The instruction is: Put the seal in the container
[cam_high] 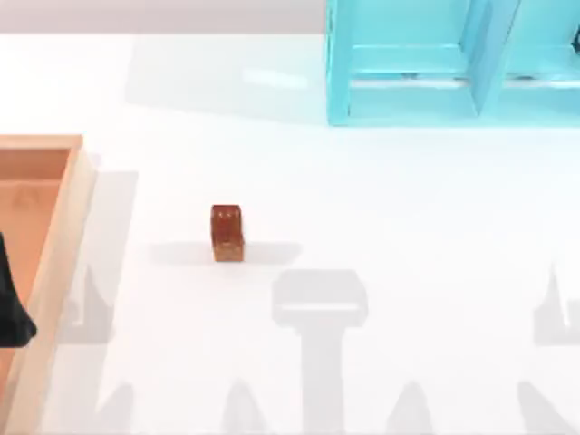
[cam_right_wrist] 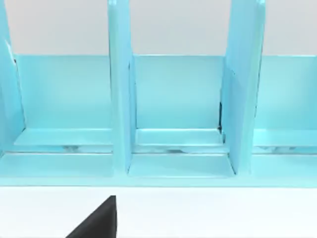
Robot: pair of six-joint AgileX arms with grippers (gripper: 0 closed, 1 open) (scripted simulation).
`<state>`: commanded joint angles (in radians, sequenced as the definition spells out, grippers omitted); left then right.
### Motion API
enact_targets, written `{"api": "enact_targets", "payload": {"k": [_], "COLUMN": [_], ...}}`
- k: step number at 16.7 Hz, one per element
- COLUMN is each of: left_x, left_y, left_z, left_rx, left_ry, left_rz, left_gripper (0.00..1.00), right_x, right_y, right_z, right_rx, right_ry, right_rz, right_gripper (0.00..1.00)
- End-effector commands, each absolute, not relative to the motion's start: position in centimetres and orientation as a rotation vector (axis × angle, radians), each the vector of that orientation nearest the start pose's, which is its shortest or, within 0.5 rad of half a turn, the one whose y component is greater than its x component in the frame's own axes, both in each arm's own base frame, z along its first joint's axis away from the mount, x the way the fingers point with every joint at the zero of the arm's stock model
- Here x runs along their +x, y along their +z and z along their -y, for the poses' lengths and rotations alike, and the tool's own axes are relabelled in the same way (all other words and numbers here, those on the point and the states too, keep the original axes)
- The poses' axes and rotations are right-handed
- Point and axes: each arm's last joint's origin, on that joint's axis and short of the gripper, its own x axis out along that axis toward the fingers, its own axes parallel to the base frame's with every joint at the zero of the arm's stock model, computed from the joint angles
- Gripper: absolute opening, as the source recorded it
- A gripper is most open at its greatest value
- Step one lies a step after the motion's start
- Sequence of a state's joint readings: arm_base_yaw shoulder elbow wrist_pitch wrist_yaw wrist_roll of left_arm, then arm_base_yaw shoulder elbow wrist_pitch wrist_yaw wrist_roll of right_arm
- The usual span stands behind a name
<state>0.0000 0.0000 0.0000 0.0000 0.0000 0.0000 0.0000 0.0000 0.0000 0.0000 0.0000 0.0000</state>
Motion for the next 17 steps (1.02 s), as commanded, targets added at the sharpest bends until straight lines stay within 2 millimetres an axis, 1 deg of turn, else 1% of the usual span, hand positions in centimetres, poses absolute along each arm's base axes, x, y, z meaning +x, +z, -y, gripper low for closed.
{"api": "enact_targets", "payload": {"k": [2, 4, 7, 9, 12, 14, 17], "left_x": [10.6, 10.6, 10.8, 11.1, 12.5, 14.0, 17.6], "left_y": [16.0, 16.5, 18.5, 20.8, 25.2, 28.3, 32.5], "left_z": [0.1, 0.2, 0.3, 0.6, 1.1, 1.7, 3.1], "left_rx": [0.000, -0.006, -0.032, -0.059, -0.108, -0.143, -0.193], "left_ry": [0.000, -0.005, -0.024, -0.044, -0.081, -0.106, -0.139], "left_rz": [0.000, -0.016, -0.071, -0.123, -0.222, -0.301, -0.448], "left_gripper": [1.00, 1.00, 1.00, 1.00, 1.00, 1.00, 1.00], "right_x": [10.6, 10.6, 10.6, 10.6, 10.6, 10.6, 10.6], "right_y": [16.0, 16.0, 16.0, 16.0, 16.0, 16.0, 16.0], "right_z": [0.1, 0.1, 0.1, 0.1, 0.1, 0.1, 0.1], "right_rx": [0.000, 0.000, 0.000, 0.000, 0.000, 0.000, 0.000], "right_ry": [0.000, 0.000, 0.000, 0.000, 0.000, 0.000, 0.000], "right_rz": [0.000, 0.000, 0.000, 0.000, 0.000, 0.000, 0.000], "right_gripper": [1.00, 1.00, 1.00, 1.00, 1.00, 1.00, 1.00]}}
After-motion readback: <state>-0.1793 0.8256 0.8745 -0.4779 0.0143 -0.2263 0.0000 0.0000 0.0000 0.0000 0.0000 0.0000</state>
